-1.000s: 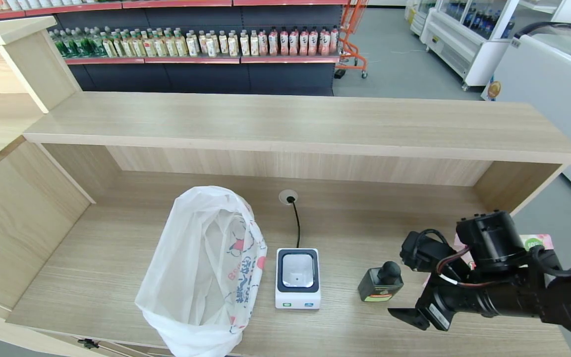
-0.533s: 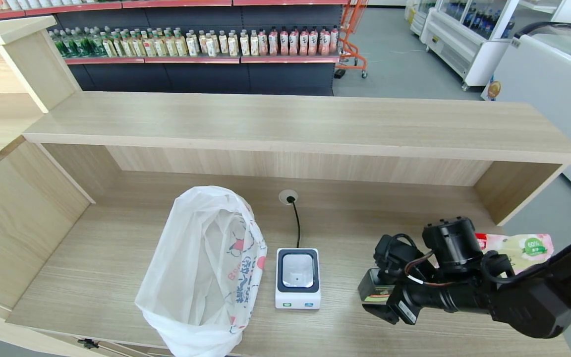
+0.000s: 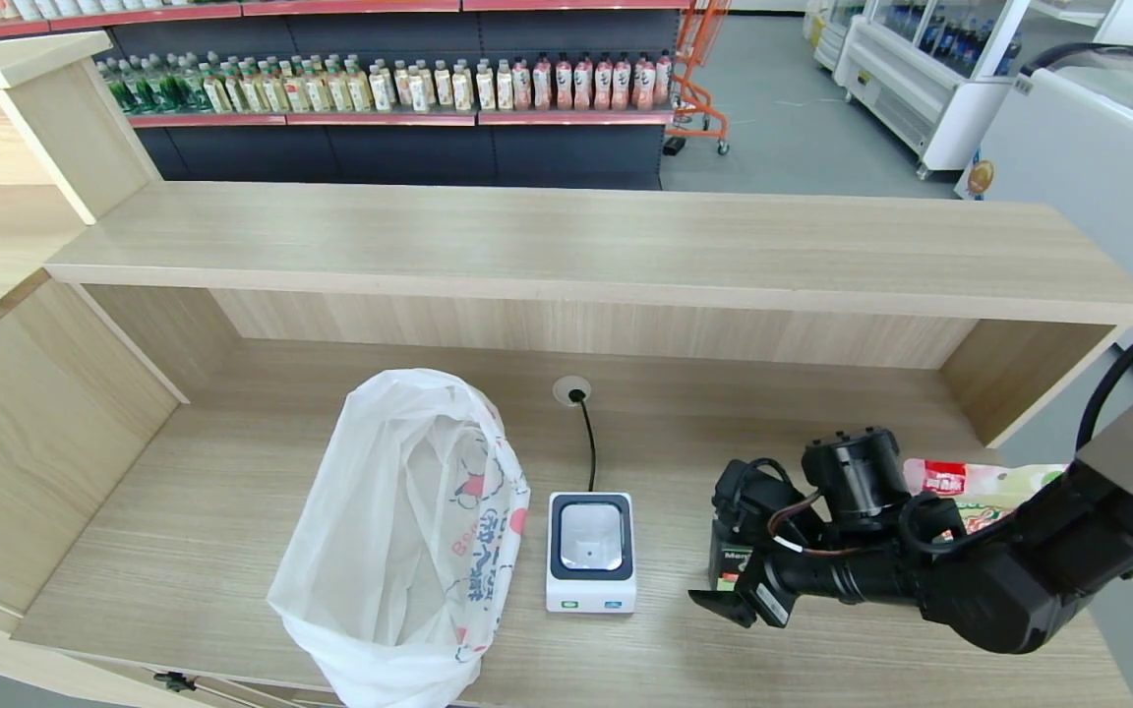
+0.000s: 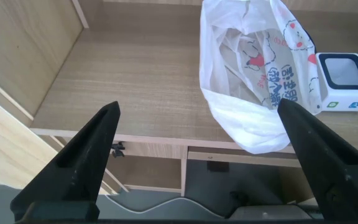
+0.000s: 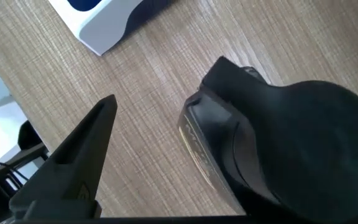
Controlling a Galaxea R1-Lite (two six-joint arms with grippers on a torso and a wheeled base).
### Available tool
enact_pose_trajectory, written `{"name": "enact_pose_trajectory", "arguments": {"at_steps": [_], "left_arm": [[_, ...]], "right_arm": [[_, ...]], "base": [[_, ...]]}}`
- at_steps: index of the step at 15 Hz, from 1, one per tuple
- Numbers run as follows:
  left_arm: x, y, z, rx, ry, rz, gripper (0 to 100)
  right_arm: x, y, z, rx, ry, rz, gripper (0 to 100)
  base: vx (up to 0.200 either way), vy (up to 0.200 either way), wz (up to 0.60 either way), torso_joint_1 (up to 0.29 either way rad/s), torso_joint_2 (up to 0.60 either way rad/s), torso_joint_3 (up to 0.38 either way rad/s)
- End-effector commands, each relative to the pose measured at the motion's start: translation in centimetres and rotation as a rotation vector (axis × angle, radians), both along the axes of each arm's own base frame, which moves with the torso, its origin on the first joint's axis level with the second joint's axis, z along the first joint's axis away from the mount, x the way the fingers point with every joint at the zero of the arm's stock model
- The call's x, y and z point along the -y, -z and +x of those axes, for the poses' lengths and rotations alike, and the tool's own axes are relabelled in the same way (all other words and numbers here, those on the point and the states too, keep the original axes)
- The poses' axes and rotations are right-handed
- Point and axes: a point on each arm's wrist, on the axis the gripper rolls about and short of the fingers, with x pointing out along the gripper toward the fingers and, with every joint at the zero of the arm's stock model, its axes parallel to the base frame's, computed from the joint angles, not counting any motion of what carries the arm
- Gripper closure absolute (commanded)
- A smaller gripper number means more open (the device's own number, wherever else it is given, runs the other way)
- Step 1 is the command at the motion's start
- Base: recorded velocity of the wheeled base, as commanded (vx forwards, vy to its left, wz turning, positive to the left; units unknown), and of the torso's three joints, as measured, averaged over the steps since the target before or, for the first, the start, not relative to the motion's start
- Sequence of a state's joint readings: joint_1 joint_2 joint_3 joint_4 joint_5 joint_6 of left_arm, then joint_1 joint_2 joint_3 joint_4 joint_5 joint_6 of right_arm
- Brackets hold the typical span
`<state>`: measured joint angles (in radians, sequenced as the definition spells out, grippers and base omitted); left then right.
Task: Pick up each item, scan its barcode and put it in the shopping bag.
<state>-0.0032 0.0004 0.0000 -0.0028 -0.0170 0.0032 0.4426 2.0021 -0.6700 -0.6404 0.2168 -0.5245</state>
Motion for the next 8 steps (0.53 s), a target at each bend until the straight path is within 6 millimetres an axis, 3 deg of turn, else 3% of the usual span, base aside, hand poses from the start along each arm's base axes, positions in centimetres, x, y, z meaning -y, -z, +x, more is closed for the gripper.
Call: {"name": "enact_pose_trajectory", "arguments": {"at_steps": [1, 2, 8], "left_arm": [[0.00, -0.01, 0.01, -0.001, 0.000, 0.000, 0], [0.00, -0.01, 0.01, -0.001, 0.000, 0.000, 0], [0.00, -0.01, 0.01, -0.001, 0.000, 0.000, 0]], "right_arm": [[-0.13, 0.12, 0.19, -0.001, -0.006, 0.002, 0], [-0.14, 0.09, 0.22, 0.003, -0.007, 0.000, 100], [-0.01, -0.09, -0.06, 0.005, -0.007, 0.001, 100]], "base": [[0.000, 0.000, 0.00, 0.000, 0.00, 0.000], [0.000, 0.000, 0.00, 0.000, 0.00, 0.000], [0.000, 0.000, 0.00, 0.000, 0.00, 0.000]]}}
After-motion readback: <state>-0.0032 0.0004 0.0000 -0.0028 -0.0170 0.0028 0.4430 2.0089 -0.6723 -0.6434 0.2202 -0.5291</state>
